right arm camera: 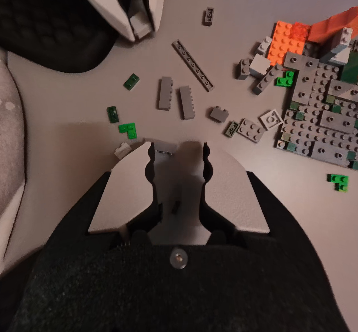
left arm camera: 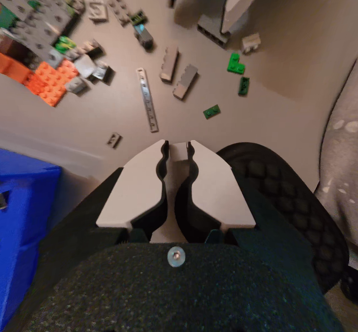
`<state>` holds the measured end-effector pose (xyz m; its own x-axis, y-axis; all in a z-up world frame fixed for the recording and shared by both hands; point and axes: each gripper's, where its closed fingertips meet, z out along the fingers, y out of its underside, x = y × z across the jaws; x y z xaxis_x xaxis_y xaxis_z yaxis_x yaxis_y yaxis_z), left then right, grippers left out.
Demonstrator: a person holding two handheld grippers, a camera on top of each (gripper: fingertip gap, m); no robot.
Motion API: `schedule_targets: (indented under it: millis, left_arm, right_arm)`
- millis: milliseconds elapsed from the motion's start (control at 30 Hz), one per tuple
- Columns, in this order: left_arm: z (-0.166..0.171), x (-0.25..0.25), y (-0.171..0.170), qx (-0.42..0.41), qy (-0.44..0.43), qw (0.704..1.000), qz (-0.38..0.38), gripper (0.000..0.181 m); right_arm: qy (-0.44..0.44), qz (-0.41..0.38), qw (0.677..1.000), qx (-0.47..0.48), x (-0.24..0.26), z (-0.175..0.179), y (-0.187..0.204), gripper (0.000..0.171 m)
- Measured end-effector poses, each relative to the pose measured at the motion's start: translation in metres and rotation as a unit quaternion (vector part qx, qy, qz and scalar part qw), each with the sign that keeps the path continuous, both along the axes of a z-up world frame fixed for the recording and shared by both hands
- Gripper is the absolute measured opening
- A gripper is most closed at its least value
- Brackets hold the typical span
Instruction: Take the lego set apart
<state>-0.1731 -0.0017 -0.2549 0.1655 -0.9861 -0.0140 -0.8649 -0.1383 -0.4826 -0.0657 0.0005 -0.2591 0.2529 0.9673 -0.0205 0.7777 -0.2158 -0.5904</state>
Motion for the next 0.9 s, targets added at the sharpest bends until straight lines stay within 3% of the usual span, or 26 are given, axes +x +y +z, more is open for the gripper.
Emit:
schedule_targets:
  millis: [100, 267, 467, 600, 700, 900]
  left_arm:
    - [0.035, -0.007, 0.024, 0.042, -0.044, 0.997, 0.039, 0.019]
    - [0.086, -0.048, 0.095, 0.128, -0.087, 0.975, 0.160, 0.019]
    - [0.067, -0.087, 0.151, 0.136, -0.045, 0.955, 0.260, 0.021]
    - [0.068, -0.080, 0.156, 0.160, -0.053, 0.951, 0.260, 0.041]
    - [0.082, -0.062, 0.145, 0.194, -0.077, 0.951, 0.226, 0.042]
    - [0.090, 0.001, 0.080, 0.189, -0.115, 0.973, 0.071, 0.035]
  right_arm:
    - [0.000, 0.009, 1.000, 0.002, 0.005, 0.000, -0.005, 0.048]
    - [0.014, 0.031, 0.999, -0.014, 0.003, 0.003, -0.017, 0.048]
    - [-0.005, 0.077, 0.997, -0.015, 0.001, -0.002, -0.038, 0.048]
    - [-0.019, 0.079, 0.997, -0.003, 0.004, -0.007, -0.039, 0.038]
    - [-0.014, 0.075, 0.997, -0.002, 0.005, -0.007, -0.039, 0.033]
    - [-0.005, 0.062, 0.998, 0.004, 0.010, -0.003, -0.037, 0.033]
